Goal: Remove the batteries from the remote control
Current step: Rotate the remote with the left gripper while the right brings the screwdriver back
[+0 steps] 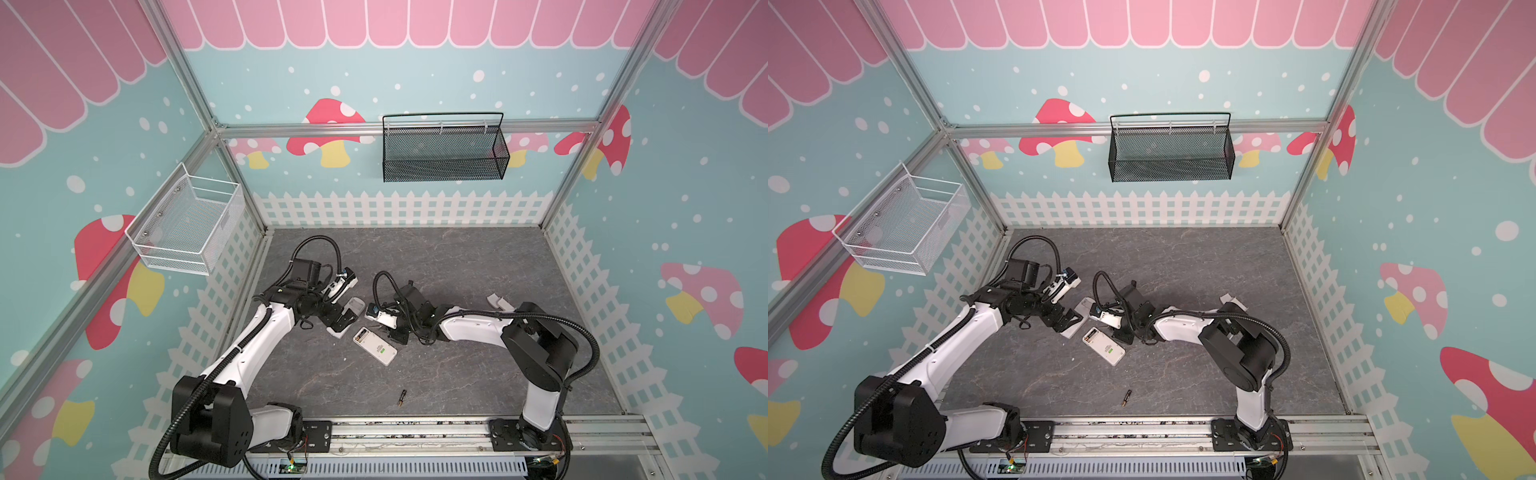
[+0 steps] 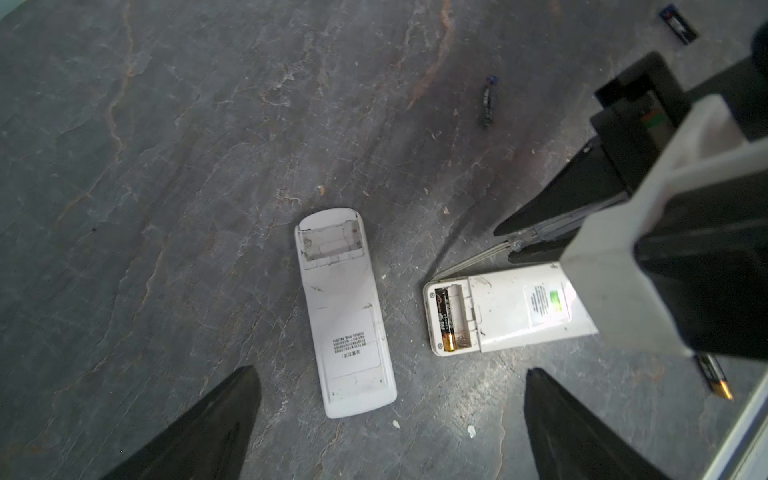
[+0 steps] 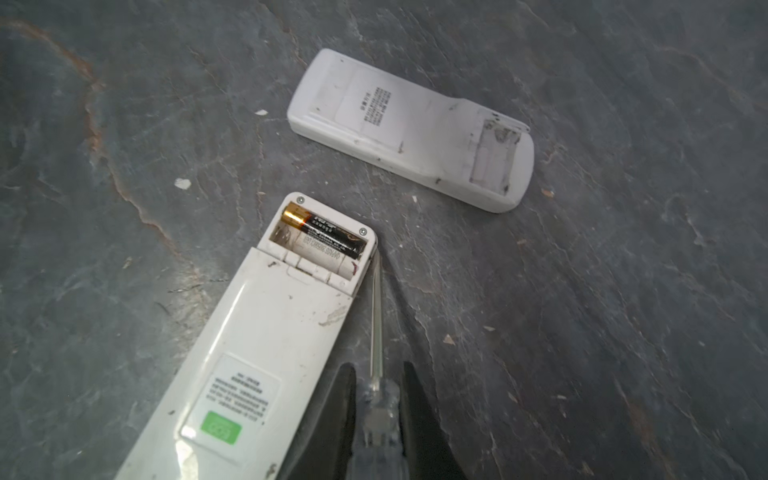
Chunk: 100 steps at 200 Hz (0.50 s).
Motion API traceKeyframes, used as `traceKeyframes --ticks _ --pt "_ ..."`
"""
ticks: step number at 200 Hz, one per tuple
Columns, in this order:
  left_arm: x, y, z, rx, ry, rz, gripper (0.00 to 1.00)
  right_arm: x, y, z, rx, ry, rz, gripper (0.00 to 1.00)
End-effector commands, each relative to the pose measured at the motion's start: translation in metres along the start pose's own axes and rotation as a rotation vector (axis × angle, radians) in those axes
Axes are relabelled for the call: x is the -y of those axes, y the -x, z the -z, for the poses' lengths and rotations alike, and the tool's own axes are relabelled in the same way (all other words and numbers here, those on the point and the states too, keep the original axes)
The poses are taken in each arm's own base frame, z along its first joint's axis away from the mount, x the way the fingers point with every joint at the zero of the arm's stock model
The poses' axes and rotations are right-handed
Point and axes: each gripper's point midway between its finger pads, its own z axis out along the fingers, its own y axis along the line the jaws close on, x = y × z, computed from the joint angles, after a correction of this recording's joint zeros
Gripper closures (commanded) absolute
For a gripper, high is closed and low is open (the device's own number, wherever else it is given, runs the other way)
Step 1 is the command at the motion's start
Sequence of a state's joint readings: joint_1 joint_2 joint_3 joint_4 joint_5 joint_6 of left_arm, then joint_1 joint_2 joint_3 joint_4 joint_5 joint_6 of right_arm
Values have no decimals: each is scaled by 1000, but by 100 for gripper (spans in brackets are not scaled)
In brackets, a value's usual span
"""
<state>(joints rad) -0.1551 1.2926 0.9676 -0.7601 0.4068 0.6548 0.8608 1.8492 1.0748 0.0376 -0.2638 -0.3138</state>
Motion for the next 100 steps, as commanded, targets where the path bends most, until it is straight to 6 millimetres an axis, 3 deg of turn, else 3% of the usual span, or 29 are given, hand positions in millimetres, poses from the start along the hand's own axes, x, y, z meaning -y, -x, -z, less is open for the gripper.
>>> traceKeyframes --ticks 1,30,68,100 --pt "36 -23 1 -24 -208 -269 2 -14 15 7 49 77 137 100" --pt "50 -30 -5 -9 -309 -423 4 -9 24 32 82 41 233 100" --pt "52 -31 -26 -25 -387 -624 6 -15 24 67 141 5 330 100" --pt "46 -33 -47 -58 -451 -700 11 -34 0 77 120 42 363 100"
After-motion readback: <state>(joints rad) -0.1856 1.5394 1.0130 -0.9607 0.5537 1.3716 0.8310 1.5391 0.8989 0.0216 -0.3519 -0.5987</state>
